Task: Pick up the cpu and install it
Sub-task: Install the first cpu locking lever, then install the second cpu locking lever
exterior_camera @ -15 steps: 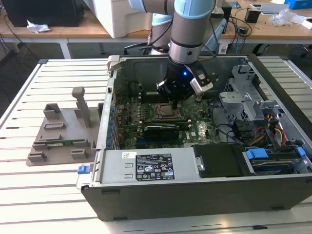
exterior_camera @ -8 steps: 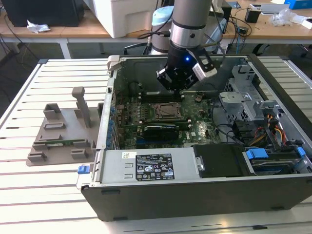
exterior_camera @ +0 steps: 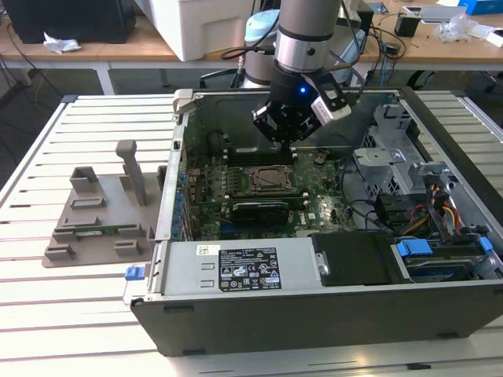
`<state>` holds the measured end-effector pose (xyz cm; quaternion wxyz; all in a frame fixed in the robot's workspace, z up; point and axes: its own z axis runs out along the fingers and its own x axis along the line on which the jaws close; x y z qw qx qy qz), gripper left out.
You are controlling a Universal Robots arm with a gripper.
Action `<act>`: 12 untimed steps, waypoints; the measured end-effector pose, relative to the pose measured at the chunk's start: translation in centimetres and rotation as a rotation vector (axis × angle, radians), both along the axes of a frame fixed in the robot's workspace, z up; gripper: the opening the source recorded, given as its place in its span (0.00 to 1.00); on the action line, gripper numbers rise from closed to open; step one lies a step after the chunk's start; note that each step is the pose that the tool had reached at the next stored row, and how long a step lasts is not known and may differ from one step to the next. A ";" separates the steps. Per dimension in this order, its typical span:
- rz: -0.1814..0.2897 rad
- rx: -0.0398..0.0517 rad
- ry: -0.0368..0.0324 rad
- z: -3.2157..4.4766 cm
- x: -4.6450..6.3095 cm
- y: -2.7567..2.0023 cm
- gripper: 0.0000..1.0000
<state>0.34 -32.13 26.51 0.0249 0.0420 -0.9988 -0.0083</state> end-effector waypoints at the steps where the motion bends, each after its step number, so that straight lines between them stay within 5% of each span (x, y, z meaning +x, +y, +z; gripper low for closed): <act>1: 0.000 0.0000 0.0000 0.01 0.0 0.00 0.11; 8: 0.000 -0.0001 0.0001 0.04 0.0 -0.01 0.11; 11: 0.000 0.0001 0.0000 0.04 0.0 -0.65 0.11; 12: 0.000 0.0002 0.0000 0.04 0.0 -1.28 0.11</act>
